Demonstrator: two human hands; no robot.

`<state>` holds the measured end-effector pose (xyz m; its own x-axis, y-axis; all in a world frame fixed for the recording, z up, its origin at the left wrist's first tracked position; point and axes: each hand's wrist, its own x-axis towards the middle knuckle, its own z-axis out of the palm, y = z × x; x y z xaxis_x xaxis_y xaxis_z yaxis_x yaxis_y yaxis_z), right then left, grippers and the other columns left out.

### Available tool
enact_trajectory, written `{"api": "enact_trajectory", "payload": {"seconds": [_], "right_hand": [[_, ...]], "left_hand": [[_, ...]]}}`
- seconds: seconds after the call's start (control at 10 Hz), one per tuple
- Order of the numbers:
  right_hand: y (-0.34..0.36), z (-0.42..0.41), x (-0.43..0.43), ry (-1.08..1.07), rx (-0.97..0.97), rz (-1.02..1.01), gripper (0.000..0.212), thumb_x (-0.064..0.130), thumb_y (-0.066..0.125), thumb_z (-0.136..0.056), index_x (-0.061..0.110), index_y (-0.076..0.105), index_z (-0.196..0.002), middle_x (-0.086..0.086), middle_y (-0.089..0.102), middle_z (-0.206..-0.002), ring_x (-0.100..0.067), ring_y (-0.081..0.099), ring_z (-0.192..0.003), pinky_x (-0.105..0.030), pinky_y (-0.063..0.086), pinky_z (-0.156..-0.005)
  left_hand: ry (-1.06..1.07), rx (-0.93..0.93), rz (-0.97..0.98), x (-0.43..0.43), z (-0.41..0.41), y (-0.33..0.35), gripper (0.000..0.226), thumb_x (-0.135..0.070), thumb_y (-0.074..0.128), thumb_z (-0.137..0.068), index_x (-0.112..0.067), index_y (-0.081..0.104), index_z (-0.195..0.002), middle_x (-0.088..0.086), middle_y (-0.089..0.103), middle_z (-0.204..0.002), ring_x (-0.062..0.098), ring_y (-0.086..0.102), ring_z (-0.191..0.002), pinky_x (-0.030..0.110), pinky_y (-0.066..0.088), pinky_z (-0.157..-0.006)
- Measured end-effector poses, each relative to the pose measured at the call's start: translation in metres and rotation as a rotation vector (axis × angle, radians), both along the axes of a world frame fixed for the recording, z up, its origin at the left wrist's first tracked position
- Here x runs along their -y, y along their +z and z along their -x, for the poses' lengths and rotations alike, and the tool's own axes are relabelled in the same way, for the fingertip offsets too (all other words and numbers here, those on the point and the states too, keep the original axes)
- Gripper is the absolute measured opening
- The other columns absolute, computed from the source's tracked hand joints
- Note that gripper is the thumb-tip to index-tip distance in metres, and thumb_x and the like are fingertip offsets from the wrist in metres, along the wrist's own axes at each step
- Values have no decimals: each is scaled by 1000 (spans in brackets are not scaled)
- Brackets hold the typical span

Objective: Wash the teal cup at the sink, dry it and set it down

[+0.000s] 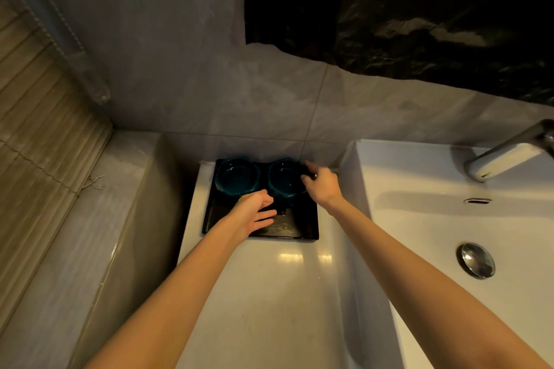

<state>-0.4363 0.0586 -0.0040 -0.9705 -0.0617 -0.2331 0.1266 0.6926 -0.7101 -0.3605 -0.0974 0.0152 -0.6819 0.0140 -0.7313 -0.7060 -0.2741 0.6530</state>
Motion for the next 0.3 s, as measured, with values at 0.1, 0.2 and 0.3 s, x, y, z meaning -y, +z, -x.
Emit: {"api": "enact_trajectory", "payload": {"seconds": [0.1, 0.2, 0.3], "right_hand": [[23, -22, -4, 43, -73, -12, 45, 7, 54, -94, 8, 48, -139, -12, 55, -136, -28, 53, -123, -31, 40, -104], [49, -53, -13, 61, -165, 49, 40, 6, 55, -93, 9, 54, -133, -7, 60, -130, -19, 62, -105, -11, 39, -86], [70, -98, -27, 34, -209, 161, 32, 6, 56, -91, 16, 63, -121, 0, 66, -120, -6, 62, -90, -13, 46, -82]], "left_hand": [[-40, -68, 52, 8, -14, 19, 51, -11, 51, -94, -18, 36, -142, 6, 51, -137, 25, 54, -119, 35, 47, -94], [-46, -147, 92, 17, -35, 44, 48, -14, 52, -94, -19, 40, -140, 3, 54, -135, 24, 54, -119, 35, 46, -96], [-33, -212, 136, 23, -71, 66, 42, -13, 47, -96, -20, 44, -137, 2, 58, -130, 23, 56, -115, 34, 46, -95]]}}
